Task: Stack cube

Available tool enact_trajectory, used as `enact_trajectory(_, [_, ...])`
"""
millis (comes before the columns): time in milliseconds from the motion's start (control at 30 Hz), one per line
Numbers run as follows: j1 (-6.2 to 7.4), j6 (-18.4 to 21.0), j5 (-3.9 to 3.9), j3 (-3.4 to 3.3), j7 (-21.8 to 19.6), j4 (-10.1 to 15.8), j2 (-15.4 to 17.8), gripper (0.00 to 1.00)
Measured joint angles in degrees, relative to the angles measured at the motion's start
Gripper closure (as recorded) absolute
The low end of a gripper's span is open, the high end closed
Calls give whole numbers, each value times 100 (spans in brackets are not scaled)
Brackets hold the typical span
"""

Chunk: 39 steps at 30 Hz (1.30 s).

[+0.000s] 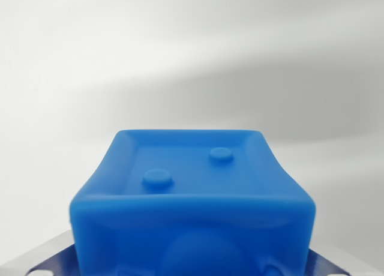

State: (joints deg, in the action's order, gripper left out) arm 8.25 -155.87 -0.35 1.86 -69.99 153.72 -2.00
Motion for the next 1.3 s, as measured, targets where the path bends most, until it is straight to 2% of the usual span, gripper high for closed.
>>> enact_trajectory(700, [166,306,-2,66,-139,-616,-302,100])
enact_trajectory(1300, [343,604,-19,84,-250,-1242,-631,100])
